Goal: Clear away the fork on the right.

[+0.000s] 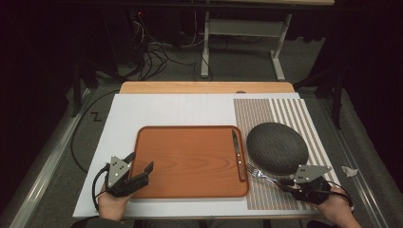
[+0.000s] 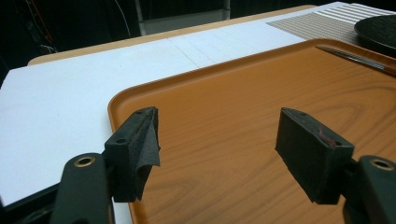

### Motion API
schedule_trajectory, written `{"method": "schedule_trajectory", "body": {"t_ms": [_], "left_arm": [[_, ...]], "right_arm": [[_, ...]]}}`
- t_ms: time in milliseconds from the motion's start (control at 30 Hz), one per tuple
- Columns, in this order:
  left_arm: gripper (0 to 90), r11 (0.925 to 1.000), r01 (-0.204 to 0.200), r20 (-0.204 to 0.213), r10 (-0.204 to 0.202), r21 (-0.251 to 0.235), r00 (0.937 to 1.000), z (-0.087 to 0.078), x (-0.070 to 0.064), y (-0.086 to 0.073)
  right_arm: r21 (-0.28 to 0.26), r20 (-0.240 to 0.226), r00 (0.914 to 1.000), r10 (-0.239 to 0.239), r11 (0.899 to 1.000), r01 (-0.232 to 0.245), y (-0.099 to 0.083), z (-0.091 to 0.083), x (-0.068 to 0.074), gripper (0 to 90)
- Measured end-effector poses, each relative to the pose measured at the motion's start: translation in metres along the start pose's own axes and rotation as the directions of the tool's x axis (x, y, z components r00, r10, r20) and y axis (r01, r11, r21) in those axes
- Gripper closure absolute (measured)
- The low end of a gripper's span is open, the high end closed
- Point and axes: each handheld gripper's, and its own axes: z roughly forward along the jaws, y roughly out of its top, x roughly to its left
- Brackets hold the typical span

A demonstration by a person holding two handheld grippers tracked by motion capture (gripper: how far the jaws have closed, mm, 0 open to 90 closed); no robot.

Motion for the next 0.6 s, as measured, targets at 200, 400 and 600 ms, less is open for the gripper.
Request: {"method": "schedule_trajectory", "body": {"t_ms": [200, 400, 600], "left_arm": [[29.9, 1.0000, 0.000, 0.000, 0.000, 0.001, 1.0000, 0.000, 0.000, 0.000], [29.9, 1.0000, 0.000, 0.001, 0.000, 0.001, 1.0000, 0.000, 0.000, 0.000], [30.0, 1.0000, 0.003, -0.001, -0.003, 0.001, 1.0000, 0.000, 0.001, 0.000]], "right_arm": [[-0.023, -0.003, 1.0000, 0.006, 1.000, -0.006, 0.007, -0.002, 0.001, 79.0], [-0.046, 0.001, 0.9998, 0.021, 0.999, -0.021, 0.014, -0.005, 0.002, 79.0], [-0.058, 0.012, 0.9989, 0.046, 0.997, -0.045, 0.029, -0.001, 0.004, 79.0]]}}
